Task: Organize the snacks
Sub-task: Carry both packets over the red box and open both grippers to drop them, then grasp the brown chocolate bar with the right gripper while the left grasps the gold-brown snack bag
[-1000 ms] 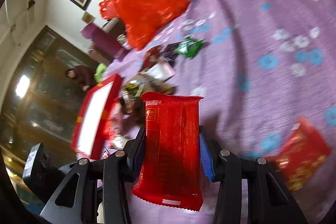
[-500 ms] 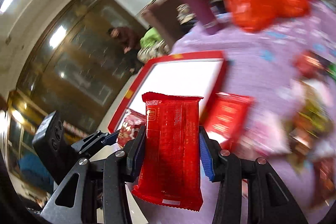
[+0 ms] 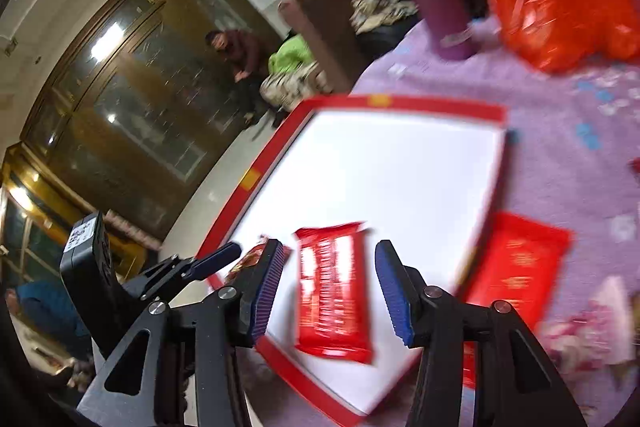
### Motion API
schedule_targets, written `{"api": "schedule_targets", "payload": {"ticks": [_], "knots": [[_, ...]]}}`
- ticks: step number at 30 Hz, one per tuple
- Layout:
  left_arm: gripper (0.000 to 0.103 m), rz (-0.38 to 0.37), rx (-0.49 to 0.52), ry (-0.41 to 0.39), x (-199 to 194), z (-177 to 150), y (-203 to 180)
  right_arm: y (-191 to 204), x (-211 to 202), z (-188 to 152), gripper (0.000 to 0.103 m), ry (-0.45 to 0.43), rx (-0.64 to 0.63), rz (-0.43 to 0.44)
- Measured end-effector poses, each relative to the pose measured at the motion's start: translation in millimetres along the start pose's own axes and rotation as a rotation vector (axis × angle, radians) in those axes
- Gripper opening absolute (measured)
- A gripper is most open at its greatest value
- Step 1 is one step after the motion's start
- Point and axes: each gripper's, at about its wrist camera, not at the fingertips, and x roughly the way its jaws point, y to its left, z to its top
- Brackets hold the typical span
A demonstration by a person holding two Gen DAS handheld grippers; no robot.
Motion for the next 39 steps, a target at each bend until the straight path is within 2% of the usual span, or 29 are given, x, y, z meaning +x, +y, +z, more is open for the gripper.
{"api": "schedule_targets", "payload": {"ticks": [3,9,12,17,20,22,25,30,32,36,37,39], "knots": [[0.048,-0.06,0.036,-0.029,-8,3,-19,-29,-37,-3,0.051,-0.072,0.022,-0.067],[0.049,-0.168,0.173,-0.04,-16,8,-80,-88,-112,-32,0.057,-0.151,0.073,-0.252],[0.049,-0.214,0.225,-0.039,-19,12,-107,-110,-138,-50,0.058,-0.152,0.073,-0.374],[0.052,-0.249,0.307,-0.038,-14,29,-151,-142,-150,-68,0.061,-0.083,0.068,-0.471],[0.052,-0.261,0.328,-0.03,-7,44,-175,-148,-144,-72,0.061,-0.043,0.066,-0.487],[0.057,-0.28,0.355,-0.026,0,54,-190,-144,-136,-73,0.06,-0.012,0.034,-0.496],[0.058,-0.293,0.418,0.006,12,62,-215,-140,-121,-74,0.059,0.037,-0.035,-0.557],[0.058,-0.311,0.485,0.041,30,69,-245,-139,-114,-82,0.056,0.051,-0.068,-0.572],[0.058,-0.336,0.518,0.073,39,70,-255,-136,-112,-84,0.049,0.063,-0.107,-0.614],[0.058,-0.357,0.552,0.137,55,66,-268,-139,-117,-87,0.039,0.05,-0.102,-0.601],[0.056,-0.361,0.553,0.147,58,64,-269,-140,-119,-87,0.031,0.046,-0.102,-0.607],[0.044,-0.358,0.541,0.162,64,62,-269,-145,-125,-88,0.03,0.037,-0.072,-0.573]]}}
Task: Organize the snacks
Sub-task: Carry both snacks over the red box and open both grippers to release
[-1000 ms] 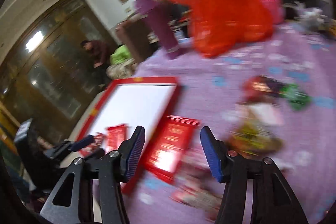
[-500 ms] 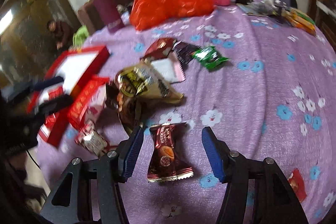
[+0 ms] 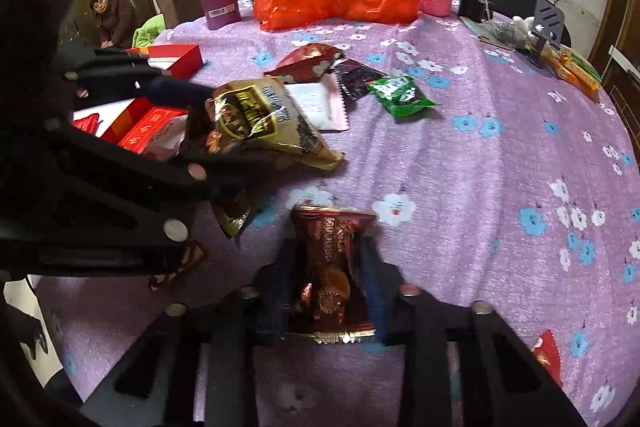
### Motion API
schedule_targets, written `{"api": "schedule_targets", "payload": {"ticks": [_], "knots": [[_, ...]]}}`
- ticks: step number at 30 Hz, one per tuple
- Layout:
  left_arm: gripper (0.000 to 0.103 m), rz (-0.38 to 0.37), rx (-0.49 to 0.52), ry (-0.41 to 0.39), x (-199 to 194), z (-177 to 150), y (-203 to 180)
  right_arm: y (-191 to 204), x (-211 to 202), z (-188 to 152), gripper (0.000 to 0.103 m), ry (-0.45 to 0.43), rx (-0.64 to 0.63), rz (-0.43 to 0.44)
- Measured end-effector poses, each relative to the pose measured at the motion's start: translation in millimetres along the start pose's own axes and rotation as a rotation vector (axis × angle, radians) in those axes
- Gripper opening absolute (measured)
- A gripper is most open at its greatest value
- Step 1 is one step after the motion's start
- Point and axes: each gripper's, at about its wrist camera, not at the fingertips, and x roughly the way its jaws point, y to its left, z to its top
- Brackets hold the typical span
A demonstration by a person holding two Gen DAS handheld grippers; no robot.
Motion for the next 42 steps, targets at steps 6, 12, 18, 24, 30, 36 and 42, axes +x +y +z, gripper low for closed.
{"api": "schedule_targets", "payload": {"ticks": [6,12,18,24,30,36,42], "knots": [[0.034,-0.042,-0.055,-0.035,-3,-7,6,-27,-9,-6,0.028,0.002,0.148,0.116],[0.029,-0.059,-0.059,-0.087,-18,-16,-3,-47,-17,-15,0.028,-0.005,0.268,0.252],[0.029,-0.106,-0.095,-0.157,-41,-29,-3,-55,-25,-18,0.028,-0.021,0.343,0.354],[0.029,-0.082,-0.17,-0.262,-85,-54,14,-47,-31,-11,0.028,-0.041,0.357,0.386],[0.029,0.015,-0.279,-0.346,-130,-92,57,-16,-29,14,0.028,-0.05,0.318,0.433],[0.03,0.128,-0.388,-0.354,-150,-133,105,41,-14,53,0.028,-0.044,0.243,0.515],[0.03,0.194,-0.487,-0.341,-154,-167,143,108,12,90,0.027,-0.017,0.166,0.586]]}}
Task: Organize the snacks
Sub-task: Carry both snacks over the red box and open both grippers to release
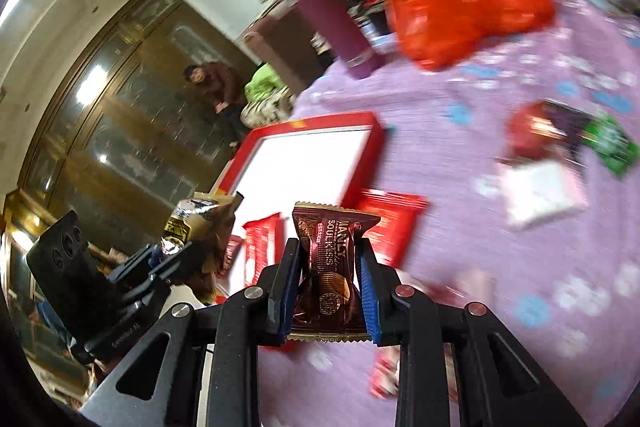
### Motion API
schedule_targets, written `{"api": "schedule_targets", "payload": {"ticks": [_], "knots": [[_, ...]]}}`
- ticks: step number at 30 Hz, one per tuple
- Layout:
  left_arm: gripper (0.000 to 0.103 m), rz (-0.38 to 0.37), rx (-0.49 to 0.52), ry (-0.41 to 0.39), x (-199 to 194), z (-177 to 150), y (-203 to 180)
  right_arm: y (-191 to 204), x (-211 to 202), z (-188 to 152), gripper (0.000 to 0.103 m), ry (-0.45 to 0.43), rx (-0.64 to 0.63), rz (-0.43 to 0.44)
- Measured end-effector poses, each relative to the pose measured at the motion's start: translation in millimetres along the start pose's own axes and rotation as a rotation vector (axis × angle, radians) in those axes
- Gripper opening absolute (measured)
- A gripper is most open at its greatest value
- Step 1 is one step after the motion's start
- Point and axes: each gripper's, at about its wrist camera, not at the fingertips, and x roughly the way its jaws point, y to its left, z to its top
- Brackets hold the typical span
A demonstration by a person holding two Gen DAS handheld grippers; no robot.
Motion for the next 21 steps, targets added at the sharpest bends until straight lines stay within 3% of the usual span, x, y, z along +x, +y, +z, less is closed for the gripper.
{"api": "schedule_targets", "payload": {"ticks": [6,13,17,19,21], "knots": [[0.03,0.037,-0.046,0.019,9,-6,23,35,58,11,0.027,0.062,-0.046,0.011],[0.03,0.048,-0.062,0.037,12,-9,34,48,89,11,0.029,0.088,-0.057,0.018],[0.032,0.101,-0.089,0.067,19,-9,38,51,98,14,0.032,0.095,-0.056,0.007],[0.034,0.133,-0.101,0.065,18,-9,41,48,92,15,0.045,0.083,-0.048,0.005],[0.039,0.162,-0.095,0.046,13,-7,40,42,80,15,0.047,0.056,-0.05,-0.004]]}}
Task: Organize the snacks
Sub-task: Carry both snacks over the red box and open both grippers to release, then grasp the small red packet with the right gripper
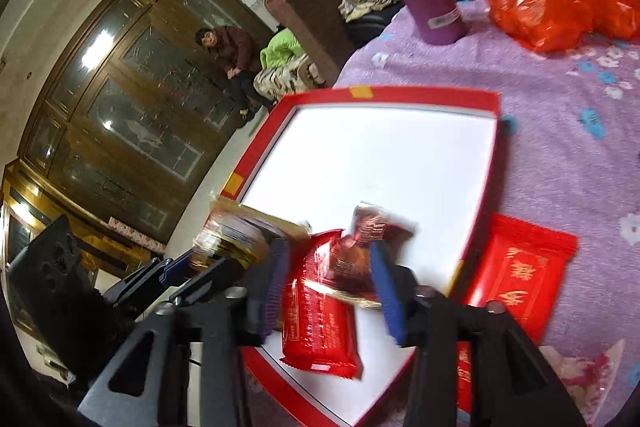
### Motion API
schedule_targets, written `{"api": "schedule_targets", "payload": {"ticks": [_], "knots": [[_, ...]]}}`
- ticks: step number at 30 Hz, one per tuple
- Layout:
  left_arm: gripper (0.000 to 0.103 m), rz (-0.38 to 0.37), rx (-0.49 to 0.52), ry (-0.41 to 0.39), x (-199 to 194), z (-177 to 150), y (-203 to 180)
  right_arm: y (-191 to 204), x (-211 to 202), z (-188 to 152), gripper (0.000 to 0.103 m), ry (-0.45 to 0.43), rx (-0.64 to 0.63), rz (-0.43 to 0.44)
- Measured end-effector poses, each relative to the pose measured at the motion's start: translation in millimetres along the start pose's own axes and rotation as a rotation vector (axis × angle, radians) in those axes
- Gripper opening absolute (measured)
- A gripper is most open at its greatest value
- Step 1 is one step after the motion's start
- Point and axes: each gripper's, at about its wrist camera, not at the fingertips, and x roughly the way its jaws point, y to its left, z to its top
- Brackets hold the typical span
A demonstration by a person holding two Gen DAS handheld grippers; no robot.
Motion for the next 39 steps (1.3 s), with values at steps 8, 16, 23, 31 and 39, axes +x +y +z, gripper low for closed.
{"api": "schedule_targets", "payload": {"ticks": [8,16,23,31,39], "knots": [[0.053,-0.076,0.069,-0.077,-21,2,-25,-62,-84,-20,0.056,-0.125,0.036,-0.154],[0.053,-0.187,0.173,-0.028,-21,-8,-82,-107,-131,-59,0.056,-0.122,0.128,-0.213],[0.057,-0.257,0.265,0.019,-24,-23,-124,-147,-189,-105,0.057,-0.172,0.218,-0.288],[0.057,-0.305,0.368,0.049,-23,-33,-163,-171,-266,-164,0.058,-0.184,0.306,-0.423],[0.057,-0.332,0.523,0.08,-8,-45,-205,-201,-282,-191,0.058,-0.148,0.468,-0.425]]}}
